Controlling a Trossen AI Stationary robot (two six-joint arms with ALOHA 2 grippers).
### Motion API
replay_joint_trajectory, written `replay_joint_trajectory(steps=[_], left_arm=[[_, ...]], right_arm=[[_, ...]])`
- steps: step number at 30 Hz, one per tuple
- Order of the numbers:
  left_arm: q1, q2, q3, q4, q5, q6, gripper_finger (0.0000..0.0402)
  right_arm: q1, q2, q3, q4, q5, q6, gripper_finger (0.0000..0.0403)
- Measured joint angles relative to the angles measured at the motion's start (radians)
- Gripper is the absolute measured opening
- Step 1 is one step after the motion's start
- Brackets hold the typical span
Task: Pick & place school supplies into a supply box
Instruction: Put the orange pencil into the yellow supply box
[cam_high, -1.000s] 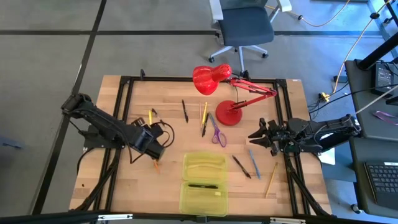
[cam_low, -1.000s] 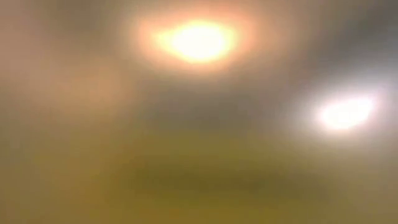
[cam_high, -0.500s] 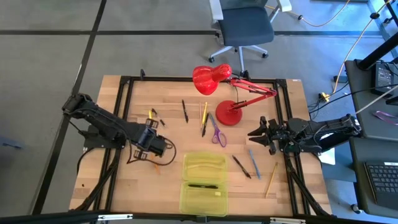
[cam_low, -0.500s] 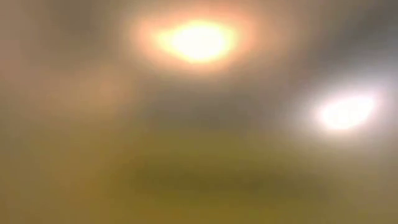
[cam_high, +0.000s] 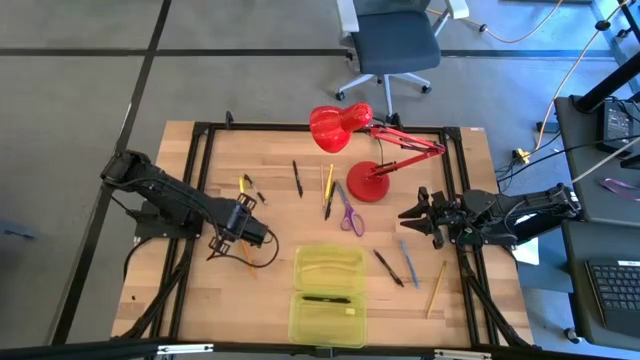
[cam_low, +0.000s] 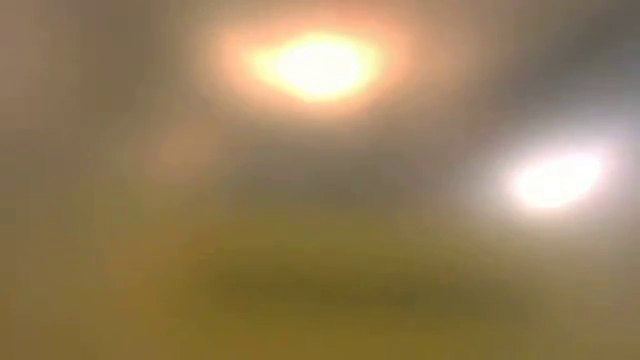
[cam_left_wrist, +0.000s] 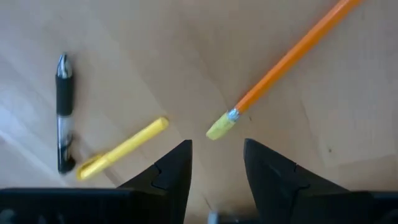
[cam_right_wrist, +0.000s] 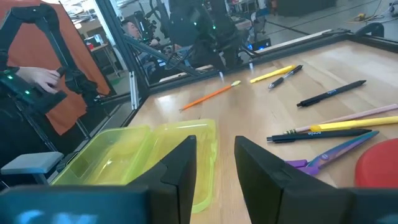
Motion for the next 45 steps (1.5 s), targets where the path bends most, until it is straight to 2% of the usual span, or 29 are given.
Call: replay_joint_trajectory(steps=[11, 27, 31, 37, 45], left_arm=[[0.0, 0.0, -0.088, 0.108, -0.005, 0.108, 0.0129], [0.001, 0.0, -0.157, 0.225, -0.024, 0.174, 0.0115], [0.015, -0.002, -0.179, 0.255, 0.02, 0.184, 0.0109], [0.017, 0.031, -0.184, 0.261, 0.032, 0.194, 0.0093], [0.018, 0.043, -0.177, 0.257, 0.069, 0.201, 0.005]], right_arm=[[0.0, 0.0, 0.0, 0.0, 0.0, 0.0, 0.0114], [0.0, 0.0, 0.0, 0.0, 0.0, -0.004, 0.0114], [0.0, 0.0, 0.0, 0.0, 0.0, -0.004, 0.0114], [0.0, 0.0, 0.0, 0.0, 0.0, -0.004, 0.0114], [0.0, 0.0, 0.0, 0.0, 0.0, -0.004, 0.0114]])
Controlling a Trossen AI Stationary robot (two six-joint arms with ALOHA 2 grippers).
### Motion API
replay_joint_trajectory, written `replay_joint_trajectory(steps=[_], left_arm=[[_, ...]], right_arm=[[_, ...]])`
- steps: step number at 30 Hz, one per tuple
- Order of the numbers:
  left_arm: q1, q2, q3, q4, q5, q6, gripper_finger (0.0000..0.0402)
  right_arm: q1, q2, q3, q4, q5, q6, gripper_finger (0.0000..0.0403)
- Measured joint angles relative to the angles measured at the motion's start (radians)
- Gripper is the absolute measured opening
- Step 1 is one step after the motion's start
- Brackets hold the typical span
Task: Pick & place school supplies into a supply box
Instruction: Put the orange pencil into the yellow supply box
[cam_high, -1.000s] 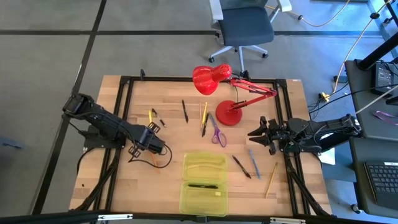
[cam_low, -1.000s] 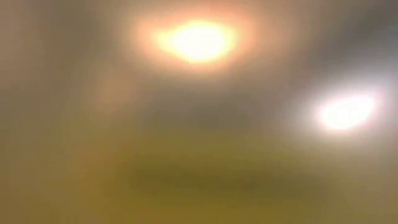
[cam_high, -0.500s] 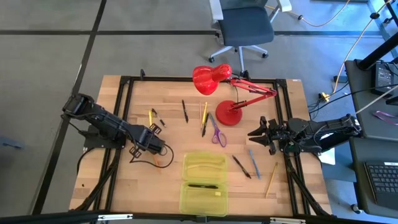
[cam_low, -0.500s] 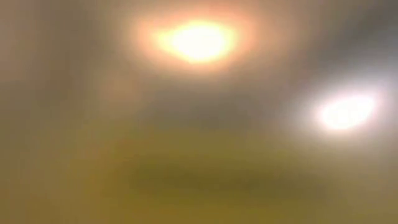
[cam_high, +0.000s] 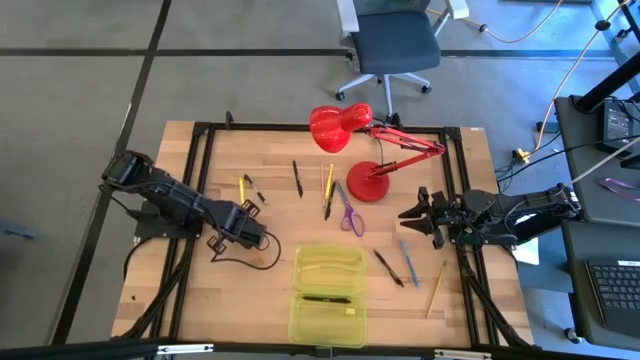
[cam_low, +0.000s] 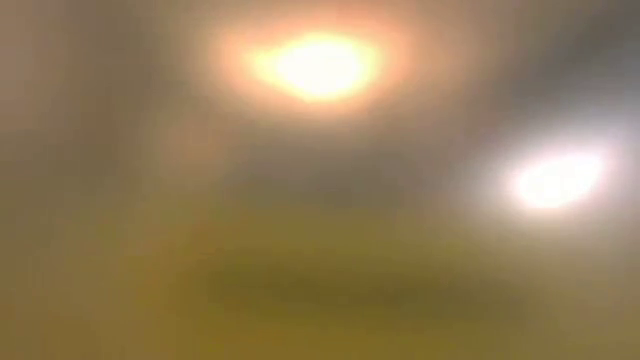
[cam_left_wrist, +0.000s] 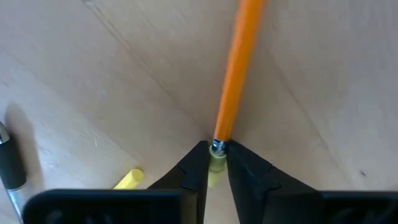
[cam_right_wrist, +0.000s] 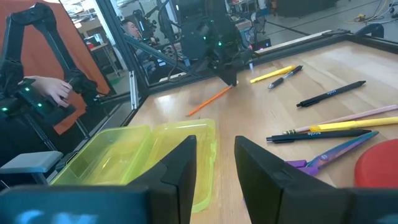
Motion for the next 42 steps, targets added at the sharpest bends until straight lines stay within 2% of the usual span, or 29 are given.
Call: replay_joint_trajectory(steps=[4, 9, 12, 17, 22, 27, 30, 33, 37, 42], left_arm=[[-0.001, 0.003, 0.016, 0.0, 0.013, -0.009, 0.0033], [-0.001, 0.007, 0.051, 0.008, 0.04, -0.065, 0.0029], [-0.004, 0.008, 0.083, 0.07, 0.095, -0.177, 0.003], [-0.017, 0.008, 0.111, 0.082, 0.176, -0.315, 0.0021], [-0.052, 0.007, 0.164, 0.072, 0.121, -0.463, 0.0015], [-0.071, 0.007, 0.249, 0.081, 0.116, -0.565, 0.0016], [-0.07, 0.006, 0.295, 0.182, 0.122, -0.632, 0.0017], [-0.07, 0.006, 0.33, 0.37, 0.13, -0.73, 0.0017], [-0.082, 0.019, 0.376, 0.577, 0.205, -0.787, 0.0017], [-0.132, 0.144, 0.503, 0.581, 0.236, -0.799, 0.0017]], right_arm=[[0.0, 0.0, 0.0, 0.0, 0.0, 0.0, 0.0114], [0.0, 0.0, 0.0, 0.0, 0.0, 0.0, 0.0114], [0.0, 0.0, 0.0, 0.0, 0.0, 0.0, 0.0114], [0.0, 0.0, 0.0, 0.0, 0.0, 0.0, 0.0114], [0.0, 0.0, 0.0, 0.0, 0.0, 0.004, 0.0114], [0.0, 0.0, 0.0, 0.0, 0.0, 0.004, 0.0114], [0.0, 0.0, 0.0, 0.0, 0.0, 0.004, 0.0114], [0.0, 0.0, 0.0, 0.0, 0.0, 0.004, 0.0114], [0.0, 0.0, 0.0, 0.0, 0.0, 0.004, 0.0114], [0.0, 0.0, 0.0, 0.0, 0.0, 0.004, 0.0114]])
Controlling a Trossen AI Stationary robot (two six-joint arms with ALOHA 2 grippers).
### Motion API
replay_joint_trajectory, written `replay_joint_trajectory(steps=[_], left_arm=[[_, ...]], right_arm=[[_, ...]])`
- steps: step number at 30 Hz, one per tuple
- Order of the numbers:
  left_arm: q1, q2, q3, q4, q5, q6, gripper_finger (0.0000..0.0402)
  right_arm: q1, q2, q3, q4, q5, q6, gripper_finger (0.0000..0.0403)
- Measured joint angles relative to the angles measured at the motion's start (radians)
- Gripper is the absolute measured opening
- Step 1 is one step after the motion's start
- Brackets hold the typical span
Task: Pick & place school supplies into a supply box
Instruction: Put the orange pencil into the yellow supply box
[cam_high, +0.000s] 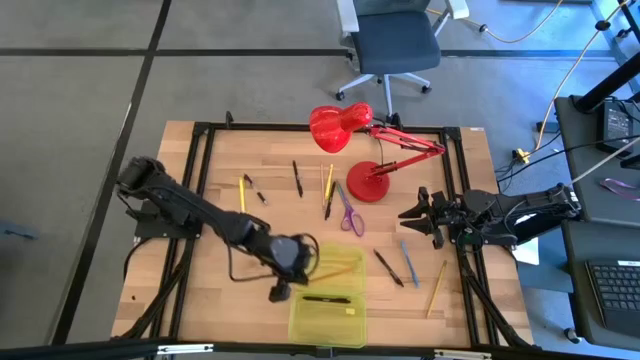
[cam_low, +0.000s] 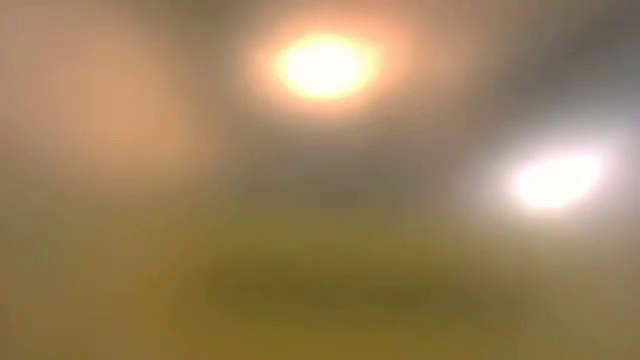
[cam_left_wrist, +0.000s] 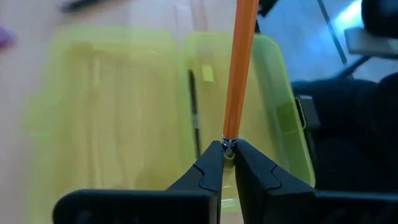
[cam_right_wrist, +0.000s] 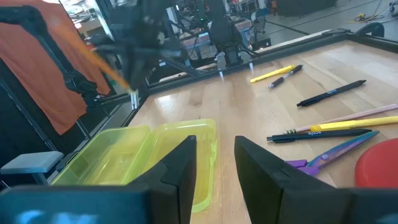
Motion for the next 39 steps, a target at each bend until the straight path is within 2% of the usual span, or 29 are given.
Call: replay_joint_trajectory(steps=[2, 7, 11, 15, 20, 29, 39], left_arm=[[-0.013, 0.067, 0.065, -0.047, 0.017, -0.042, 0.0017], [-0.029, 0.228, 0.231, -0.152, 0.083, -0.26, 0.0017], [-0.051, 0.33, 0.337, -0.241, 0.124, -0.313, 0.0017], [-0.066, 0.4, 0.408, -0.325, 0.167, -0.446, 0.0017], [-0.075, 0.452, 0.427, -0.336, 0.233, -0.555, 0.0017], [-0.089, 0.486, 0.429, -0.388, 0.247, -0.447, 0.0017], [-0.09, 0.501, 0.428, -0.406, 0.264, -0.429, 0.0017]], right_arm=[[0.0, 0.0, 0.0, 0.0, 0.0, 0.0, 0.0114], [0.0, 0.0, 0.0, 0.0, 0.0, 0.0, 0.0114], [0.0, 0.0, 0.0, 0.0, 0.0, 0.0, 0.0114], [0.0, 0.0, 0.0, 0.0, 0.0, 0.005, 0.0114], [0.0, 0.0, 0.0, 0.0, 0.0, 0.006, 0.0114], [0.0, 0.0, 0.0, 0.001, 0.007, 0.003, 0.0114], [0.0, 0.0, 0.0, 0.002, 0.01, 0.0, 0.0114]])
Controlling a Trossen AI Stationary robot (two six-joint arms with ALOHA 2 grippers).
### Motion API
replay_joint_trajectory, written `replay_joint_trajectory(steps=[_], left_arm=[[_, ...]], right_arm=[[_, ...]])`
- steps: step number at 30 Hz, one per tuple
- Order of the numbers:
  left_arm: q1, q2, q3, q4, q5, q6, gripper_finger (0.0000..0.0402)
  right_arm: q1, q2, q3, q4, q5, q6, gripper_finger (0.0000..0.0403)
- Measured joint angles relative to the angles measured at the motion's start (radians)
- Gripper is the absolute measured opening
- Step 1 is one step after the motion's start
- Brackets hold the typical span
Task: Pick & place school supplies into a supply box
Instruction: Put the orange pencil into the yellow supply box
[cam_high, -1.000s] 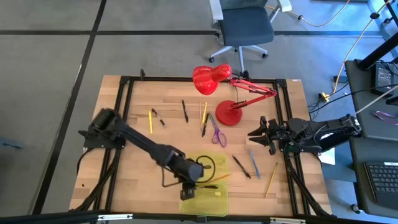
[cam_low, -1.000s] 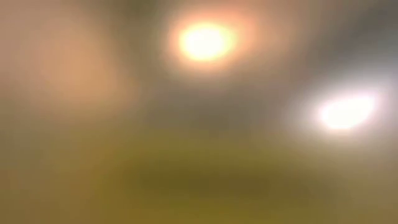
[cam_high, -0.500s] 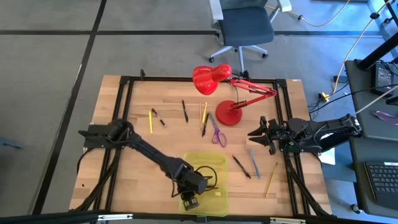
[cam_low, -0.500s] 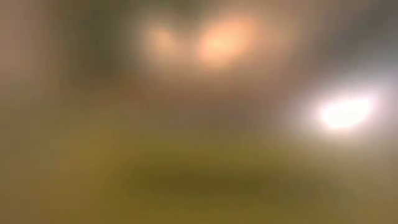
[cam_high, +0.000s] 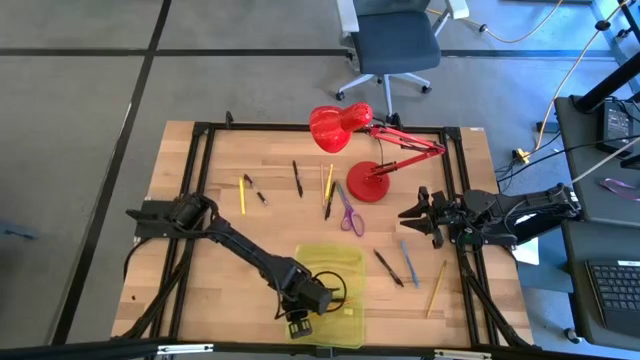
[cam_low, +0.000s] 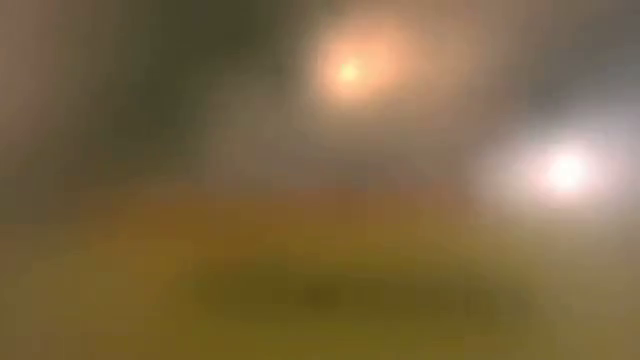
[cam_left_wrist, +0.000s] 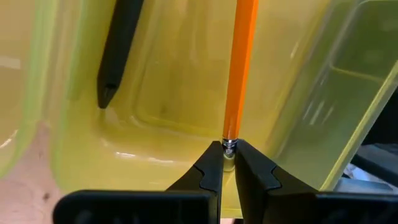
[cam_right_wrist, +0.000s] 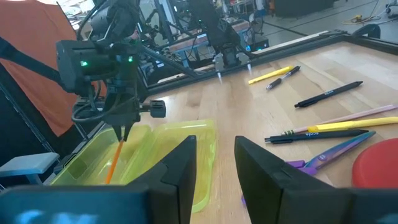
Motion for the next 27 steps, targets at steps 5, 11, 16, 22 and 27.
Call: replay_joint_trajectory(steps=[5, 11, 16, 22, 27], left_arm=[[-0.002, 0.0, 0.0, -0.005, 0.026, 0.137, 0.0017], [0.004, 0.0, 0.0, -0.042, 0.031, 0.154, 0.0017], [0.024, 0.0, 0.0, -0.068, 0.03, 0.155, 0.0018], [0.039, -0.001, 0.0, -0.065, 0.029, 0.156, 0.0019], [0.045, -0.001, 0.0, -0.064, 0.029, 0.158, 0.0029]], right_arm=[[0.0, 0.0, 0.0, 0.0, 0.0, -0.003, 0.0114], [0.0, 0.0, 0.0, 0.0, 0.0, -0.004, 0.0114], [0.0, 0.0, 0.0, 0.0, 0.0, -0.003, 0.0114], [0.0, 0.0, 0.0, 0.0, 0.0, -0.004, 0.0114], [0.0, 0.0, 0.0, 0.0, 0.0, -0.004, 0.0114]])
